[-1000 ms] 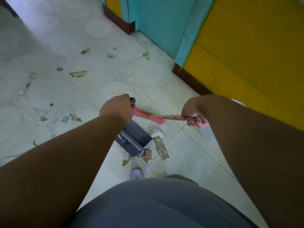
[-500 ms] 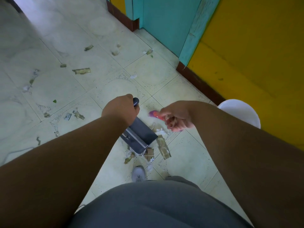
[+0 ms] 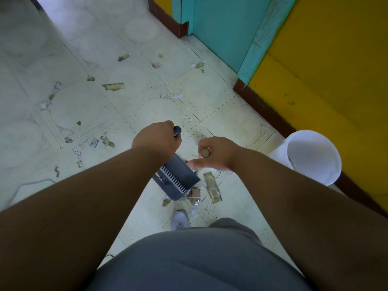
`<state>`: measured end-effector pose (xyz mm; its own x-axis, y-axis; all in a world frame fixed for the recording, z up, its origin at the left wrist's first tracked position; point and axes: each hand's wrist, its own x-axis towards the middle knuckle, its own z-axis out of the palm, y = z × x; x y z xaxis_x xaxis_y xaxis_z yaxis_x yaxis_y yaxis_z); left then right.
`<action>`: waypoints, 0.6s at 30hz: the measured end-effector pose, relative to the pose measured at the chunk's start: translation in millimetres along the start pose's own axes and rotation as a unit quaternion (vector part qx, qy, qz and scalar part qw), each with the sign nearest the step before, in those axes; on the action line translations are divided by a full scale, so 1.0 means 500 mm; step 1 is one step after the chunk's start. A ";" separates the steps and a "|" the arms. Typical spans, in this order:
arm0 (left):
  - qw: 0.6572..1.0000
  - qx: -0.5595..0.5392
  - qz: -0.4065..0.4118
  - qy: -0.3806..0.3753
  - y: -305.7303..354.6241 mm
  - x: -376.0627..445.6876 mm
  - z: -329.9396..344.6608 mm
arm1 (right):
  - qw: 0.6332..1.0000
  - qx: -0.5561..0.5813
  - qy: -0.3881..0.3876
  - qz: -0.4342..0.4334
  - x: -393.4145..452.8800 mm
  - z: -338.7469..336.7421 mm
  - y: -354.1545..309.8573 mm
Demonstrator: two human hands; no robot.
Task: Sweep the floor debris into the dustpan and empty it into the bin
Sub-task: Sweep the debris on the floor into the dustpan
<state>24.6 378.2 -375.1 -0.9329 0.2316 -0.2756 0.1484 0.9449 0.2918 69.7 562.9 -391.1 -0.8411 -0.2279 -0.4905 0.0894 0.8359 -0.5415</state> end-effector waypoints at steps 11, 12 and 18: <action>0.999 0.029 -0.003 0.021 -0.051 -0.021 0.007 | 0.992 -0.085 0.082 0.052 0.068 0.009 -0.037; 1.000 0.019 -0.009 0.022 -0.051 -0.022 0.006 | 0.991 -0.076 0.094 0.051 0.070 0.003 -0.046; 0.999 0.034 0.003 0.038 -0.060 -0.027 -0.001 | 0.990 -0.039 0.132 0.045 0.074 -0.028 -0.094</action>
<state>32.6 346.4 -379.9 -0.9539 0.2210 -0.2031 0.1730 0.9578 0.2296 26.8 521.8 -374.3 -0.9424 -0.0221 -0.3337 0.1370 0.8847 -0.4455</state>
